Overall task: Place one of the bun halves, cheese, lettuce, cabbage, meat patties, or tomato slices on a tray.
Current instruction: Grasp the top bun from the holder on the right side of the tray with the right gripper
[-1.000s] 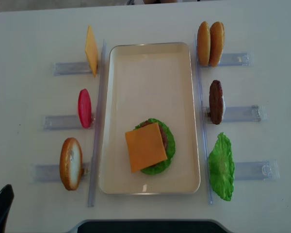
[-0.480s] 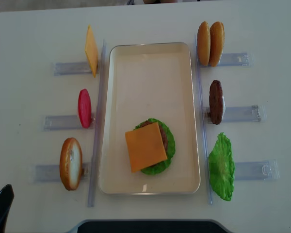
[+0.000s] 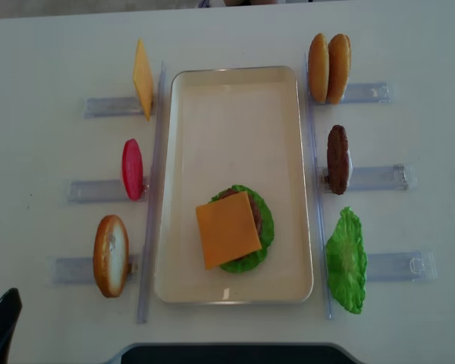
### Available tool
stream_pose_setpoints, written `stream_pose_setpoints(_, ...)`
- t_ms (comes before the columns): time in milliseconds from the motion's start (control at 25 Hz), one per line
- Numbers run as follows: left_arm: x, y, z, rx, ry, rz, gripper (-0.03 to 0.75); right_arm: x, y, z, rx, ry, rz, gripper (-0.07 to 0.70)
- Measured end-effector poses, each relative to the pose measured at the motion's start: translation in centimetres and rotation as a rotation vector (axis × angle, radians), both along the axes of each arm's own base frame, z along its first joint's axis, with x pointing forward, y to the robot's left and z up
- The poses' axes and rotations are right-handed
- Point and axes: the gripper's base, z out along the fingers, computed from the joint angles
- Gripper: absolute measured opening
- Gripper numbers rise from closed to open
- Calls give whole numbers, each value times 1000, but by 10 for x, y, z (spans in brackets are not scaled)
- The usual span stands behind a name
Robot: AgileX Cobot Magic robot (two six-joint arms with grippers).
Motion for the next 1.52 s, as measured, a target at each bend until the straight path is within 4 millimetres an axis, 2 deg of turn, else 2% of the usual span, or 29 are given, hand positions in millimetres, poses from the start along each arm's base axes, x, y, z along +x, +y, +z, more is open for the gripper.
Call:
stream_pose_setpoints(320,0,0,0,0,0,0,580,2,0,0,0,11,0,535)
stream_pose_setpoints(520,0,0,0,0,0,0,580,22,0,2,0,138,0,537)
stream_pose_setpoints(800,0,0,0,0,0,0,580,65,0,26,15,289,-12,582)
stream_pose_setpoints(1120,0,0,0,0,0,0,580,129,0,53,17,431,-16,587)
stream_pose_setpoints(1200,0,0,0,0,0,0,580,151,0,54,22,482,-15,587)
stream_pose_setpoints(1520,0,0,0,-1,0,0,580,207,0,66,17,527,-18,587)
